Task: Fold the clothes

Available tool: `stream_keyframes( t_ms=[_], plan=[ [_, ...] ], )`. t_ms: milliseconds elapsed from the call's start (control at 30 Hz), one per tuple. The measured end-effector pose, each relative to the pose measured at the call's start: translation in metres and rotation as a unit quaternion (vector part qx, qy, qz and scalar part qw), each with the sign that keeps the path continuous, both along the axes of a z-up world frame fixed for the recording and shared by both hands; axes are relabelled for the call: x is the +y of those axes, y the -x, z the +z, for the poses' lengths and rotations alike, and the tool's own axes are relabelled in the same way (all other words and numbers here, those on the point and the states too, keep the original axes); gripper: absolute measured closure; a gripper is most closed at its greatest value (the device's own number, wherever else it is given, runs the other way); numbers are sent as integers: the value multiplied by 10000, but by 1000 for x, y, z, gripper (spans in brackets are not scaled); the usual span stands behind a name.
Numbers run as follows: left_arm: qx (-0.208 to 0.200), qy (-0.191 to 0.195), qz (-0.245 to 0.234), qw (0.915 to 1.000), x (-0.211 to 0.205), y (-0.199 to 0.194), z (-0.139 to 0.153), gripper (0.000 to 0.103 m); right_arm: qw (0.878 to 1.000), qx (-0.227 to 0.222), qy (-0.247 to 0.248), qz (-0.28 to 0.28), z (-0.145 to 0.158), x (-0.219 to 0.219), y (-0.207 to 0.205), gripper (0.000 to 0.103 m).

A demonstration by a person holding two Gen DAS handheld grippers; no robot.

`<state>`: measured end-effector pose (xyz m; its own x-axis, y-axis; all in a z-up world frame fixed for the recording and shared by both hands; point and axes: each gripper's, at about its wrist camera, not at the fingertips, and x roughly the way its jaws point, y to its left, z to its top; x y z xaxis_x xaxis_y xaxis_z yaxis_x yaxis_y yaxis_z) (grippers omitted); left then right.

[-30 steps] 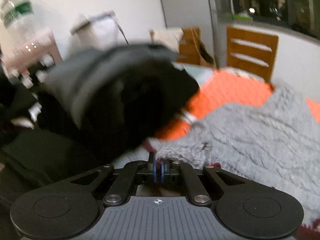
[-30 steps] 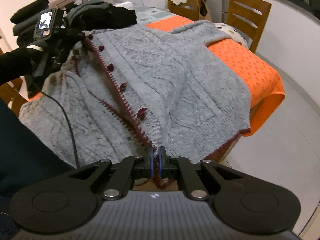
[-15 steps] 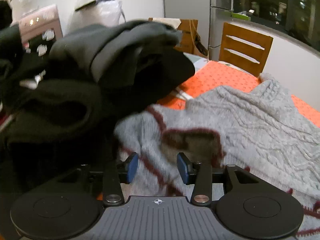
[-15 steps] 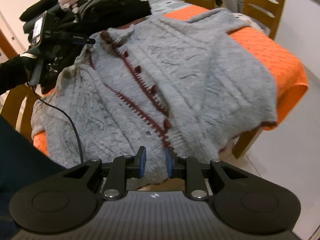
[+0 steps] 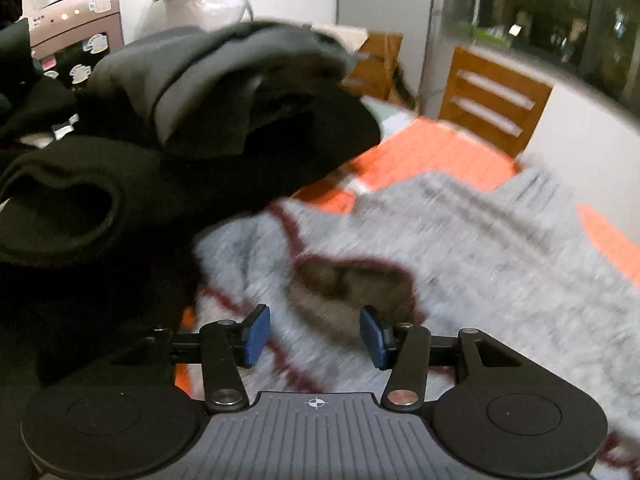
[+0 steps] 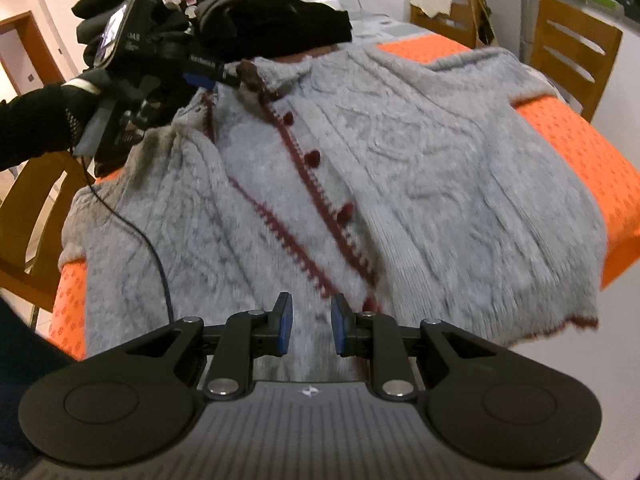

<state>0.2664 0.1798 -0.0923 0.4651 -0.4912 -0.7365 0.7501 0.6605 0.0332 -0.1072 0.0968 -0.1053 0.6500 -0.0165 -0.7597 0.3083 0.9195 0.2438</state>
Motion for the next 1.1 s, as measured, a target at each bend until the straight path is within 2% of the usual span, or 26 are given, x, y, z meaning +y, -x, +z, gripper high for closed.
stream_keyframes(
  t_ms=[133, 233, 267, 300, 467, 533, 600, 700, 767, 967, 1033, 1100],
  plan=[
    [-162, -414, 152, 9989, 1, 2, -12, 51, 9994, 59, 149, 303, -13, -8, -24, 79],
    [-336, -645, 186, 9972, 2, 7, -16, 58, 9984, 172, 159, 506, -23, -12, -34, 78],
    [-382, -701, 193, 9966, 3, 8, -17, 61, 9980, 205, 158, 571, -26, -13, -37, 74],
    [-401, -731, 219, 9963, 4, 8, -18, 65, 9976, 231, 154, 635, -28, -13, -38, 67],
    [-413, -753, 401, 9955, 13, 6, -18, 77, 9956, 260, 197, 878, -30, -11, -35, 65],
    [-398, -712, 444, 9957, 15, 6, -18, 78, 9948, 292, 292, 929, -30, -7, -33, 70],
    [-331, -587, 509, 9964, 18, 5, -16, 77, 9944, 317, 341, 952, -29, -6, -30, 95],
    [-173, -385, 623, 9972, 24, 5, -11, 73, 9946, 309, 288, 944, -25, -3, -24, 98],
    [-56, -303, 640, 9975, 28, 7, -8, 67, 9957, 196, 188, 890, -14, 0, -16, 99],
    [-48, -596, 537, 9968, 30, 19, -12, 65, 9974, -278, -43, 664, 33, 0, 10, 99],
    [-139, -694, 545, 9960, 30, 24, -13, 73, 9977, -267, -34, 629, 40, -1, 12, 99],
    [-221, -604, 615, 9960, 33, 28, -8, 93, 9978, -237, -19, 611, 44, 0, 15, 99]
  ],
)
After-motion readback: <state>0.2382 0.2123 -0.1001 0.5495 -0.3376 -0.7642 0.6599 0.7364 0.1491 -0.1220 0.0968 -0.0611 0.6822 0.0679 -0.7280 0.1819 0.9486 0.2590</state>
